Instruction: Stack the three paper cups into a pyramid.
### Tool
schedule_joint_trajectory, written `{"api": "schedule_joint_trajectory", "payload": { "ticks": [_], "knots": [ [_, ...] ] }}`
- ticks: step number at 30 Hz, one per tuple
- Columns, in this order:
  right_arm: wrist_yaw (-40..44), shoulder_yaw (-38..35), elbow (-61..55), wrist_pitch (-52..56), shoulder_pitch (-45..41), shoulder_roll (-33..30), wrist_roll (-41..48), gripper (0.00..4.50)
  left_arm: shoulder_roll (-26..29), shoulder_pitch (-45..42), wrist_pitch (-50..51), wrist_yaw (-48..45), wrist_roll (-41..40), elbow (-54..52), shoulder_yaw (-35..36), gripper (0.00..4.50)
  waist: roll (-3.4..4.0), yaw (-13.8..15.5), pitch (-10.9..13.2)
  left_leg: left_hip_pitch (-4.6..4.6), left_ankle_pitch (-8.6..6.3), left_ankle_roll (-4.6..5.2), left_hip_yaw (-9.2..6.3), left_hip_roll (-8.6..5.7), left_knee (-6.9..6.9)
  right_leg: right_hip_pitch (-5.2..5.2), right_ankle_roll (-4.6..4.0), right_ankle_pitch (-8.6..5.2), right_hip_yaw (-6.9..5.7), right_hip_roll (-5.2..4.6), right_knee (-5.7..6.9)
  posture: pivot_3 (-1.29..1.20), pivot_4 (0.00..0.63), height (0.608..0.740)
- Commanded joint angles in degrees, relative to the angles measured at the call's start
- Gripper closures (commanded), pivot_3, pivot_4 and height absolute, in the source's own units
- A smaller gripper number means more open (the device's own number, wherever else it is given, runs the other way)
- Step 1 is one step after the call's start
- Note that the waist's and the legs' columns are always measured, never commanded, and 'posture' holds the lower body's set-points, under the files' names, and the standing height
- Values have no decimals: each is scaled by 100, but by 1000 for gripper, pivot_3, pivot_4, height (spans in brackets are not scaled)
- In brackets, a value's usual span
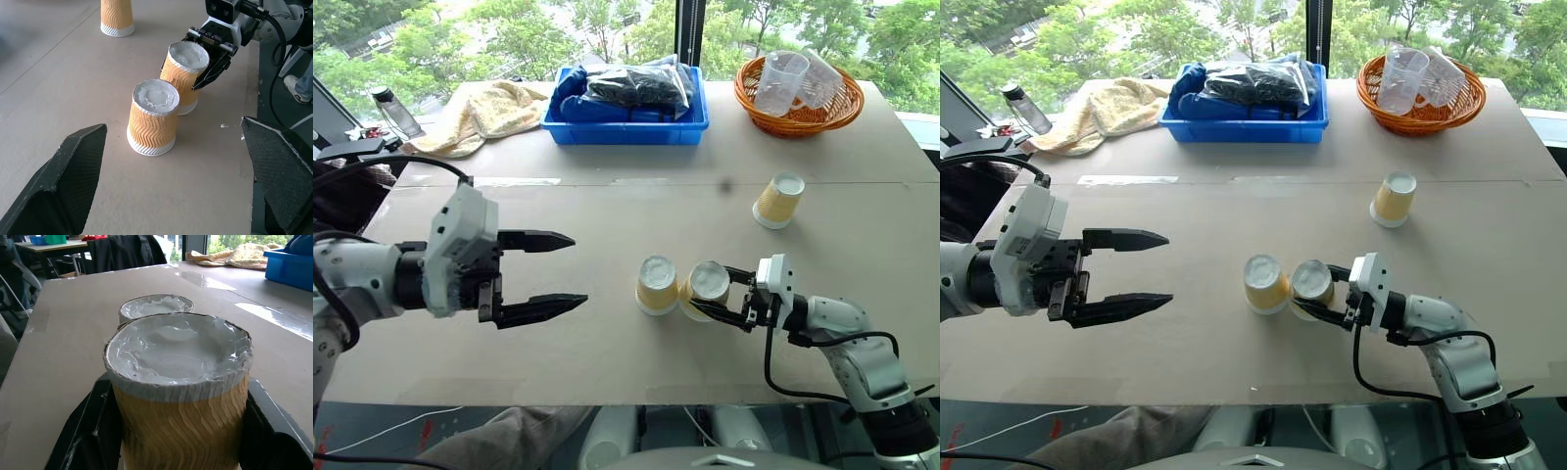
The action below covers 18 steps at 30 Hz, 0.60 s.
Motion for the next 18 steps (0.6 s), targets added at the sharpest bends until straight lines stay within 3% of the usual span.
{"api": "schedule_joint_trajectory", "payload": {
  "ticks": [1,7,8,11,18],
  "knots": [
    [-14,22,26,67,-62,11,20,2322,23,144,-121,-121,62,-91,342,0,-1,-1,1,0,0,0,0,0,0,0,0,0,0,0,-1,0,150,740],
    [-93,165,70,11,-32,113,-124,2322,-48,353,-247,-193,145,-91,479,0,-1,-3,1,0,0,0,0,0,-1,-1,0,0,0,0,-1,0,150,740],
    [-130,190,83,-7,-32,147,-160,1335,-56,367,-267,-195,154,-89,476,0,-1,-7,1,0,0,0,-1,0,-1,0,0,0,0,0,-1,0,150,740],
    [-229,140,74,12,-29,227,-156,42,-72,385,-307,-192,163,-85,465,0,0,-8,1,1,0,0,0,0,-1,-1,0,0,1,0,0,0,150,740],
    [-331,-324,-245,237,263,68,192,42,-119,355,-392,-171,211,-28,355,0,0,2,2,-1,0,0,-1,0,-1,-1,0,0,-1,-1,-1,0,150,740]
  ]
}}
